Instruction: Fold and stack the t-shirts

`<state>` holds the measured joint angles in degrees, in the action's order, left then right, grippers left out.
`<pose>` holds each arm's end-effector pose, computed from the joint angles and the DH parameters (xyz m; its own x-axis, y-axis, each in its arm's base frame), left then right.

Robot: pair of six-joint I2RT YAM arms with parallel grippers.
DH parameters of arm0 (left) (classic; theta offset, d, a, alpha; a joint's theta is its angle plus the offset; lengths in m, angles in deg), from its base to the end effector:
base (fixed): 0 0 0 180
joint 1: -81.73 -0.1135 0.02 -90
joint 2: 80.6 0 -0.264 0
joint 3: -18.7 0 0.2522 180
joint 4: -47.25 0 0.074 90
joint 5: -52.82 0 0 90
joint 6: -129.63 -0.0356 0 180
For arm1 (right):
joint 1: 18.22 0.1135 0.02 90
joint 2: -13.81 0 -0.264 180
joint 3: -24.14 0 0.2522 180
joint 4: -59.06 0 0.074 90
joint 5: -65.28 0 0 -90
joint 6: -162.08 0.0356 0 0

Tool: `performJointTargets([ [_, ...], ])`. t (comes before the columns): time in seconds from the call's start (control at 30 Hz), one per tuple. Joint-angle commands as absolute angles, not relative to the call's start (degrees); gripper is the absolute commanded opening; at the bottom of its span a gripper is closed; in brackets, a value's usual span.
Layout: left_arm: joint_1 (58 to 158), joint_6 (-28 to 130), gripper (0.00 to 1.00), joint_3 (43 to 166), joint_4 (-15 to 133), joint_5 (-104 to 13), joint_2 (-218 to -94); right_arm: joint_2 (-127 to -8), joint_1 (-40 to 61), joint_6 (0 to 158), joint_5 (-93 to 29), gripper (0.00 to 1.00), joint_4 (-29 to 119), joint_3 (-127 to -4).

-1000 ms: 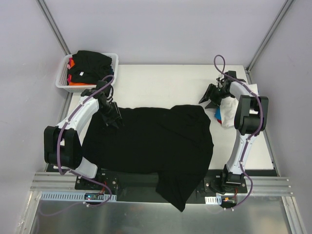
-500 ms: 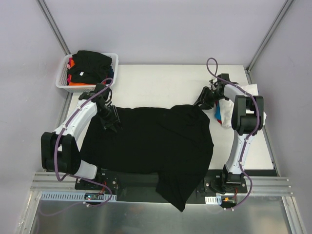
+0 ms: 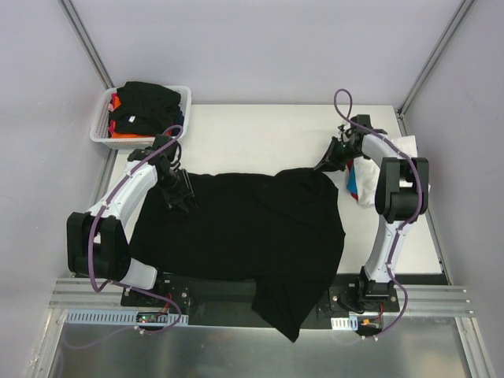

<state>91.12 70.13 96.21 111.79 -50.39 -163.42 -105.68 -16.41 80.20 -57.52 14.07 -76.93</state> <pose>0.2705 -0.0530 0.2501 -0.9181 -0.3490 -0.1879 -0.2663 0.8943 -0.3597 0.4349 0.0330 0.1707 -0.9228 0.0896 -0.3747 -0.1400 0.8281 0.5428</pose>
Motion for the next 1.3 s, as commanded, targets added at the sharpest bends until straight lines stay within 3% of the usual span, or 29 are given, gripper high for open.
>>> performJointTargets([
  [0.0, 91.40, 71.27, 0.34, 95.83, 109.44, -51.85, -164.62, -94.14, -16.37, 79.73, -57.59, 0.01, 10.50, -78.92],
  [0.17, 91.75, 71.36, 0.34, 98.12, 107.68, -52.73, -167.51, -88.77, -15.32, 79.73, -60.05, 0.01, 7.69, -76.82],
  [0.73, 94.30, 72.24, 0.34, 97.68, 104.34, -53.35, -169.72, -75.76, -9.35, 71.73, -57.94, 0.01, 2.75, -47.64],
  [1.17, 94.48, 72.15, 0.34, 97.77, 104.43, -53.35, -169.19, -77.78, 1.99, 77.70, -50.47, 0.01, -3.04, -45.35],
  [1.2, 94.48, 72.15, 0.35, 97.77, 104.43, -53.35, -169.10, -77.86, 2.43, 77.97, -50.30, 0.04, -3.31, -44.65],
  [1.23, 94.48, 71.89, 0.35, 97.68, 104.51, -53.35, -168.93, -78.13, 3.31, 78.14, -50.12, 0.16, -3.66, -43.95],
  [1.27, 94.48, 71.80, 0.34, 97.42, 104.51, -53.26, -168.84, -78.74, 3.66, 78.15, -49.95, 0.20, -3.92, -43.59],
])
